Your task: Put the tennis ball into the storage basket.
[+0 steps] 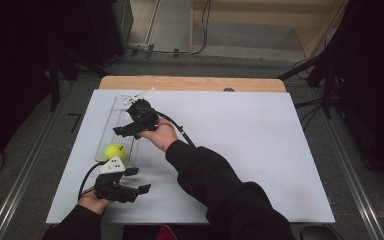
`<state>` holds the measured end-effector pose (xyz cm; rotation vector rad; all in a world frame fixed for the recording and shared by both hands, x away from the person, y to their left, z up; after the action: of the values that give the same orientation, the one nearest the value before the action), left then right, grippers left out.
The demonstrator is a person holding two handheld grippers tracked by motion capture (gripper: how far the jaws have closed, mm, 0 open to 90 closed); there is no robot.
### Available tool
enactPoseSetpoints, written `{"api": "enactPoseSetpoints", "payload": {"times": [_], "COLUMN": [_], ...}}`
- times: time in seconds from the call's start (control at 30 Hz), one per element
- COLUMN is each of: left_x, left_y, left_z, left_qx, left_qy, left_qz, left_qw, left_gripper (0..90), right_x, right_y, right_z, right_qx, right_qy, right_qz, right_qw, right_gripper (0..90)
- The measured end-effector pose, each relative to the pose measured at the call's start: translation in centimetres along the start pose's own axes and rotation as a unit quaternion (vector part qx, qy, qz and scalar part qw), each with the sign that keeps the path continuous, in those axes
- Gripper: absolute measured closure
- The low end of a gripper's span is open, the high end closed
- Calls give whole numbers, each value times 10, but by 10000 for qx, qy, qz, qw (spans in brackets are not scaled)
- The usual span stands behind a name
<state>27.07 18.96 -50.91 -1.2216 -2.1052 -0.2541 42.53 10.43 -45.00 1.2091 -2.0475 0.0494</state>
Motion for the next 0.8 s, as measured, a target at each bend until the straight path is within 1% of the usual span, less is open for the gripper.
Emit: {"api": "enactPoseSetpoints", "payload": {"times": [0.2,0.33,0.57,0.67,0.8], "left_x": [0,0,-1,-1,0], "left_y": [0,0,1,1,2], "left_z": [0,0,0,0,1], "left_qx": [-2,14,15,43,29], "left_qy": [18,12,6,2,10], "left_qz": [-10,-17,-14,-23,-36], "left_qw": [10000,10000,10000,10000,10000], "left_gripper": [208,208,208,208,208], "right_x": [11,18,32,36,39], "right_y": [-1,-1,-1,-4,-7], "right_z": [3,8,17,20,27], "right_qx": [-19,-57,21,-27,-86], "right_qy": [-15,55,134,145,184], "right_qz": [-63,-74,-77,-83,-130], "right_qw": [10000,9999,9999,9999,9997], "right_gripper": [162,162,163,163,163]}}
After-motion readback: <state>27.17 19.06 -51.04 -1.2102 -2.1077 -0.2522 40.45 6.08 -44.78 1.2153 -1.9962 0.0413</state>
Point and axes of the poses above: each handheld gripper's, and its own axes: x roughly backward along the jaws, z roughly out of its underside, y roughly to its left, the point moved 4 cm from there along -x, roughly forward along the jaws, and after that the axes turned 4 degrees about -x, right-handed, at the moved point
